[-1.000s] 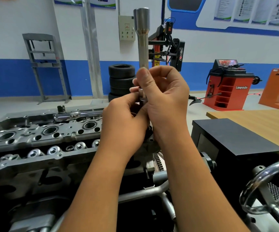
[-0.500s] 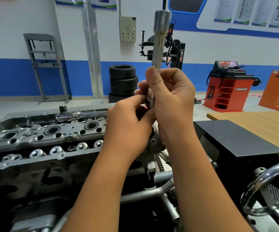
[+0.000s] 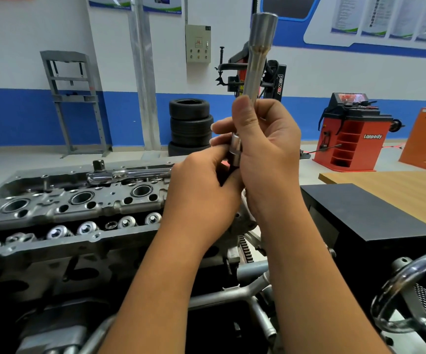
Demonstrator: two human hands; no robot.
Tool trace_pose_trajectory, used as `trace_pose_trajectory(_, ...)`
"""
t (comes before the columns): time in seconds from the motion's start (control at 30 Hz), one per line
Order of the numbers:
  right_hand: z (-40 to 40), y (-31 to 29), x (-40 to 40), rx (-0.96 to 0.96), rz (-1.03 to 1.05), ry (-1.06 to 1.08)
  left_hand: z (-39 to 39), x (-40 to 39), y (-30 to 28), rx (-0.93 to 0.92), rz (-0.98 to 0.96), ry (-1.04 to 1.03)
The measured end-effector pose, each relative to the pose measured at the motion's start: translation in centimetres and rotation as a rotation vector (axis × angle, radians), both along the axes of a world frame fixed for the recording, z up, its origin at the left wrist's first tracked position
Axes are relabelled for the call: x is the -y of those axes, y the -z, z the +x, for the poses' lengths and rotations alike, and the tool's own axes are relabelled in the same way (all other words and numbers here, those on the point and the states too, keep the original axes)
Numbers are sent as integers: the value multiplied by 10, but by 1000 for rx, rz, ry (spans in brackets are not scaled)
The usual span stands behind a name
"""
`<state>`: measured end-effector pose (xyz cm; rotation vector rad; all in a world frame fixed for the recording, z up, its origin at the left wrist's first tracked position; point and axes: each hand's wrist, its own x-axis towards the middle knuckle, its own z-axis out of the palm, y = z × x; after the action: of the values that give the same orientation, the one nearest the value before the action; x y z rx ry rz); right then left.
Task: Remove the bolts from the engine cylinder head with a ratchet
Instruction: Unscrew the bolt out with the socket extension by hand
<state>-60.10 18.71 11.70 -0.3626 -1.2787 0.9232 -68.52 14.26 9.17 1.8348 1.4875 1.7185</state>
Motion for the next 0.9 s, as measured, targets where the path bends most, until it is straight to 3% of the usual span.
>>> trace_pose_trajectory(0.17,-3,-2,3,1,-19,-18,-3,2,-3,35,-51,126)
trace_pose_trajectory(0.47,-1,-3,6,1,-52,-47,-1,0,3,61,79,-64)
trace_pose_trajectory(0.7,-2,-4,5,3,-43,-38,-3,3,-3,36,-50,127)
trace_pose_trajectory(0.9,-2,-3,7,-28,-67,-64,-1,2,0,43,60,-38)
